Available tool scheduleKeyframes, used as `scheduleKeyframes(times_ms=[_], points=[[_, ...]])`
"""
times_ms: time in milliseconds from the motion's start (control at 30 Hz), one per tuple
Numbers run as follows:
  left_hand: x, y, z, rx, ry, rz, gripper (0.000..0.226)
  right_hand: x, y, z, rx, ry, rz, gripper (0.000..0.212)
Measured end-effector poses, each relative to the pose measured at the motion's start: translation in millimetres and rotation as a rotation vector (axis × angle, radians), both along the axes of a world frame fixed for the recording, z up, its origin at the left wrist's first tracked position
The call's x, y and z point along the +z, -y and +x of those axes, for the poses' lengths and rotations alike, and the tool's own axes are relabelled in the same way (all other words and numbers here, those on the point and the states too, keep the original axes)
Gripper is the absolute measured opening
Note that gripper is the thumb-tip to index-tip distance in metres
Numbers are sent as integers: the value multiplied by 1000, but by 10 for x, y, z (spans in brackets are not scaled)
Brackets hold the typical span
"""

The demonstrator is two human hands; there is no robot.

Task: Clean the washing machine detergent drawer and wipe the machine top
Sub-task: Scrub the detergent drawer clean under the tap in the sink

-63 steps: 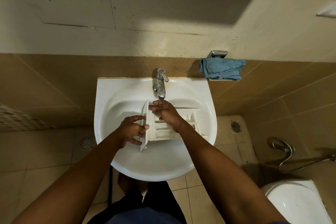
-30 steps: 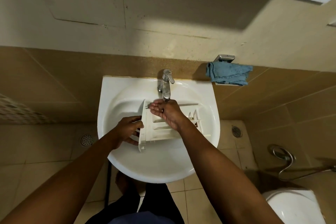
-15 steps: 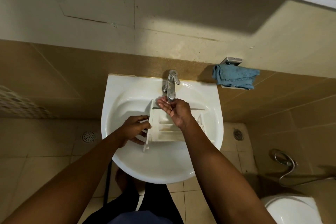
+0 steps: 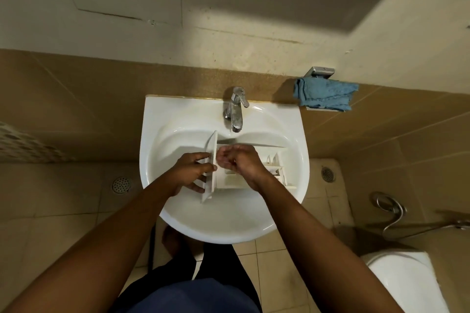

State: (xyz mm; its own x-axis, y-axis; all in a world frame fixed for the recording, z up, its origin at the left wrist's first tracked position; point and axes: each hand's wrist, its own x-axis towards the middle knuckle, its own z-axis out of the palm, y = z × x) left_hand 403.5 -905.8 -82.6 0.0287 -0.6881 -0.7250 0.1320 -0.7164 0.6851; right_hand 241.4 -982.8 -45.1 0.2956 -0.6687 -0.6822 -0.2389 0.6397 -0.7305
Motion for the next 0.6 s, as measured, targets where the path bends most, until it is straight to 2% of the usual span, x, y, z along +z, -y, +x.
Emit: scheduleKeyframes(times_ms=[67,200,267,333,433,600], points=[[7,15,-22,6,11,1,64,-73,-124,37,-17,-46,-111,27],[-25,-12,-16,12,-5,1,64,-148,-680,-276,321,-274,-489,24],[-43,-7,-6,13,-10,10,64,-108,-788,-440,376,-333,-443,24],[-49,13,4,7,-2,25,64,-65,-806,-521,337,-370,-385,25],[-54,72,-2,-29,56,35,63,-53,-846,-523,335,-453,-546,25],[-58,192,-55,39,85,10,64,13,-991,-487,596,-459,-632,25]])
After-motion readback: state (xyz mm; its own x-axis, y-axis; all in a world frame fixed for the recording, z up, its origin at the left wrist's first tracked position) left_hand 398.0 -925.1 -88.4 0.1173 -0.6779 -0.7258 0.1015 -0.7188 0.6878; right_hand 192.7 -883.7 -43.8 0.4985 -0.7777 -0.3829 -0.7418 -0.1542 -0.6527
